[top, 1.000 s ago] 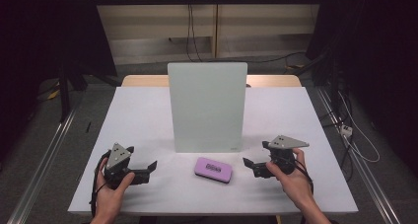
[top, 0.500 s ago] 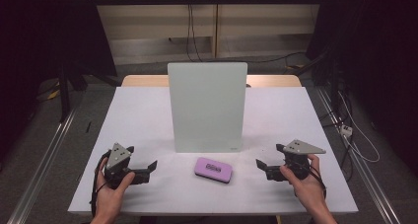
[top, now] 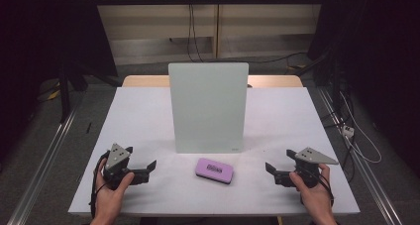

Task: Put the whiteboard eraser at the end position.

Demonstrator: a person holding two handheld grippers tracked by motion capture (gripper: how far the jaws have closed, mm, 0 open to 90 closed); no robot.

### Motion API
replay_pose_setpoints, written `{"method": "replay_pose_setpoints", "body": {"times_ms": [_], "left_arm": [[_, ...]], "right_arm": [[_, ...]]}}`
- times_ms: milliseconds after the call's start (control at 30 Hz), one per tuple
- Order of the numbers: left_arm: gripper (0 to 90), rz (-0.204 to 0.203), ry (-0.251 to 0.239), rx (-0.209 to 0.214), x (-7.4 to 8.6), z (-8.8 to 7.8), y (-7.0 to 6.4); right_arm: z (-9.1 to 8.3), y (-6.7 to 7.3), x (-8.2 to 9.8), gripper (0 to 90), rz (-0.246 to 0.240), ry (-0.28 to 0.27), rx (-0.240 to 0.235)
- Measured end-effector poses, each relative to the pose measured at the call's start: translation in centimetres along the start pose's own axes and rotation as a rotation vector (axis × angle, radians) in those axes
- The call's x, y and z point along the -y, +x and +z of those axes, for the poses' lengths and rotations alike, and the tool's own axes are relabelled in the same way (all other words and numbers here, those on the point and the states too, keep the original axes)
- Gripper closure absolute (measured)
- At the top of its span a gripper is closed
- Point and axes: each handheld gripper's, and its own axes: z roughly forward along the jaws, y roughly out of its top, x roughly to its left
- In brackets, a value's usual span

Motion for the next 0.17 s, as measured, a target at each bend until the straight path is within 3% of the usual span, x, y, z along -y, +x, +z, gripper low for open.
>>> {"method": "replay_pose_setpoints", "body": {"times_ms": [167], "left_arm": [[4.6,-0.002,0.011,-0.002,0.05,0.12,-0.02]], "right_arm": [[-0.07,-0.19,0.13,5.7,0.004,0.001,-0.009]]}}
